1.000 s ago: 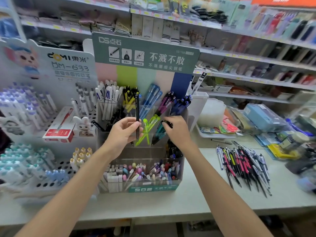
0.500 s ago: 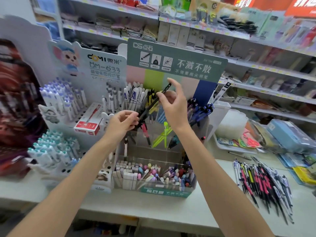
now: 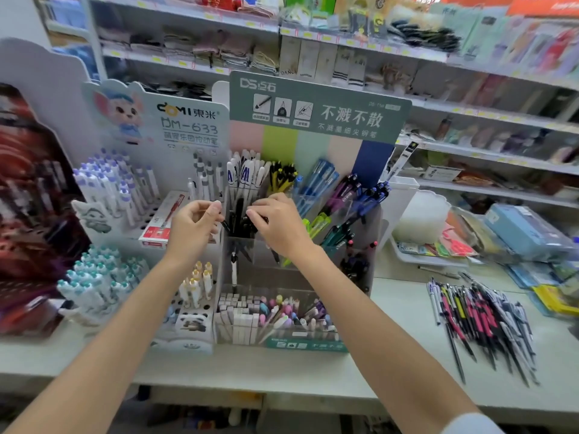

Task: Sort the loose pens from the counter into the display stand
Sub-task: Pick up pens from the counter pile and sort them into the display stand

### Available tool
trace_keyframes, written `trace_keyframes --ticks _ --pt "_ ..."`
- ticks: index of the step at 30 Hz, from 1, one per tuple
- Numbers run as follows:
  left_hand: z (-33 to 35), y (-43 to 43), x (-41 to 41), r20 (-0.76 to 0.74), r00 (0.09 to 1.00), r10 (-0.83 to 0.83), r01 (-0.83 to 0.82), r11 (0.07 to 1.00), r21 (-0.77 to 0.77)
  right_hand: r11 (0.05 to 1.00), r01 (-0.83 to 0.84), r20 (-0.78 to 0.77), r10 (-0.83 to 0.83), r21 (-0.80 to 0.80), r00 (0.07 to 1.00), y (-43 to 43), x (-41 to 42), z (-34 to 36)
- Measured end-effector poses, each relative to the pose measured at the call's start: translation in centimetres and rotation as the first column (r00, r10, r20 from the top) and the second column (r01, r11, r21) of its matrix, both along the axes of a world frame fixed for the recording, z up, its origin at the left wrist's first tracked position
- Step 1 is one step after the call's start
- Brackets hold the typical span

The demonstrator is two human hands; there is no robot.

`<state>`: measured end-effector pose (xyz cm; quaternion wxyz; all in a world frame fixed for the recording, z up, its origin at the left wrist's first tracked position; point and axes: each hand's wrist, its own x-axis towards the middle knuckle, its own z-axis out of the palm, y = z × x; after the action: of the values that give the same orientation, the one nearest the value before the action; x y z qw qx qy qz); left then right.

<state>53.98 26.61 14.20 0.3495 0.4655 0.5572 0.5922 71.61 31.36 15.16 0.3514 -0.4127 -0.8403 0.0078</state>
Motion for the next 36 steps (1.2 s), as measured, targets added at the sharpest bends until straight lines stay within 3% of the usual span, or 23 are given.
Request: trace_keyframes --ticks 2,4,7,12,16,18,21,24,30,32,36 --pt "0.1 0.2 0.9 -0.013 1.000 -0.020 0.020 1.000 0.004 0.998 0.060 -0.132 -0.061 -0.014 0.989 -0.5 2.7 0.2" --pt "0.2 0.5 1.8 -0.014 0.999 -0.029 0.029 1.000 0.011 0.974 0.226 -0.295 -0.214 0.005 0.931 -1.2 7.3 0.6" --pt "0.1 0.9 3.4 -0.002 0.999 -0.052 0.052 0.998 0.029 0.906 0.422 -0.303 -0.414 -0.040 0.858 -2.6 14.8 -0.1" --pt "-0.6 1.3 6.0 -0.017 0.995 -0.102 0.103 0.994 0.024 0.884 0.356 0.057 -0.356 -0.302 0.933 -3.5 18.8 -3.1" --pt "-0.7 1.3 6.7 -0.026 0.994 -0.108 0.109 0.994 0.030 0.910 0.320 -0.143 -0.365 -0.264 0.920 -3.2 17.6 -3.4" --pt "-0.8 1.3 6.3 -0.023 0.996 -0.092 0.092 0.995 0.030 0.897 0.265 -0.238 -0.361 -0.354 0.902 -2.9 17.2 -3.1" --pt "-0.9 1.2 5.8 -0.016 0.998 -0.057 0.058 0.998 0.032 0.867 0.219 -0.207 -0.338 -0.448 0.918 -2.4 17.3 -3.7" --pt "-1.0 1.1 5.5 -0.024 0.999 -0.039 0.039 0.999 0.035 0.892 0.256 -0.069 -0.302 -0.373 0.951 -2.4 17.6 -4.5" --pt "-1.1 0.7 5.4 -0.053 0.998 -0.020 0.021 1.000 0.018 0.924 0.251 -0.028 -0.270 -0.288 0.962 -1.4 17.7 -3.6" --pt "-1.1 0.5 5.4 -0.049 0.999 -0.009 0.010 1.000 0.014 0.943 0.247 -0.096 -0.273 -0.223 0.957 -1.6 17.8 -1.7" --pt "-1.0 -0.4 5.1 -0.047 0.998 0.038 -0.038 0.999 0.009 0.976 0.217 -0.370 -0.199 0.010 0.908 -2.8 15.9 4.7"
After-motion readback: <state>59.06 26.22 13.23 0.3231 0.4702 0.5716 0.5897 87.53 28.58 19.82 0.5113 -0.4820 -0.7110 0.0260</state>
